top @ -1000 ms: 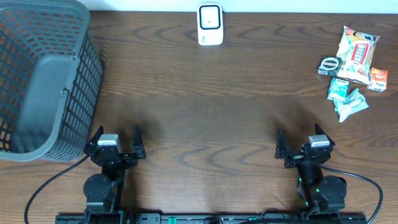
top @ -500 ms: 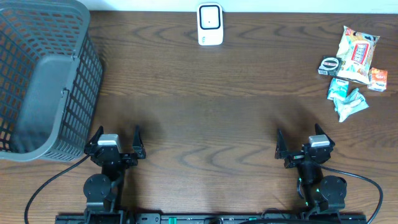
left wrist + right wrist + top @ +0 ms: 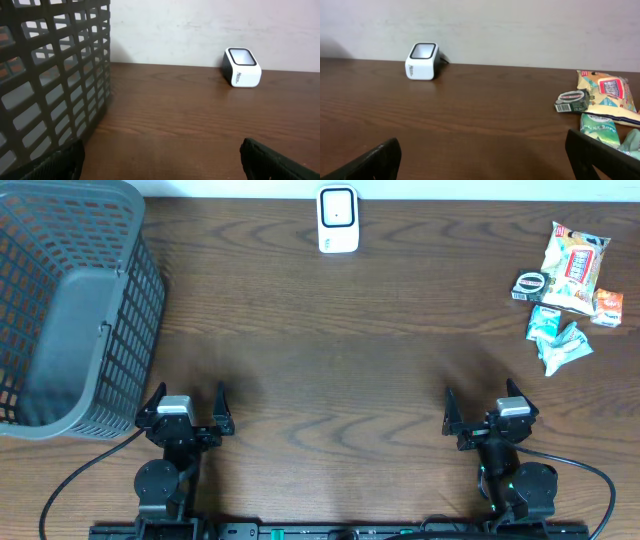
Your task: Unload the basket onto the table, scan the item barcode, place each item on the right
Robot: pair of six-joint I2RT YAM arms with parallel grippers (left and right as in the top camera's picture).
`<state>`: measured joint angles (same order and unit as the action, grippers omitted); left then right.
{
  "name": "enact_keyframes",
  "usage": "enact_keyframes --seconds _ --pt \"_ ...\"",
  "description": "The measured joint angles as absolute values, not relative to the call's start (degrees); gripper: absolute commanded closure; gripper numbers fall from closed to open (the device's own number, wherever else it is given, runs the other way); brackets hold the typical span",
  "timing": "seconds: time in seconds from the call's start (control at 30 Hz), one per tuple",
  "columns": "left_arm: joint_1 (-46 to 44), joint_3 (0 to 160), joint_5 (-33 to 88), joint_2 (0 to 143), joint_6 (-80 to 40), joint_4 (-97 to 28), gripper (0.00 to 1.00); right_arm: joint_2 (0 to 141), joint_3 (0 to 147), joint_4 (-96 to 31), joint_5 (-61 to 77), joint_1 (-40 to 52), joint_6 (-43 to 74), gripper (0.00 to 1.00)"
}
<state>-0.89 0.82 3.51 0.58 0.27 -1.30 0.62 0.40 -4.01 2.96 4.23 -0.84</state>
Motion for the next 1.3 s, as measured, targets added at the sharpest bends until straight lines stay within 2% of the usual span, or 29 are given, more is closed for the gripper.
enact_keyframes --seconds 1.3 --pt "-0.89 0.82 3.51 0.58 0.27 -1.32 0.02 0.62 0.40 -4.01 2.55 3.38 1.30 0.01"
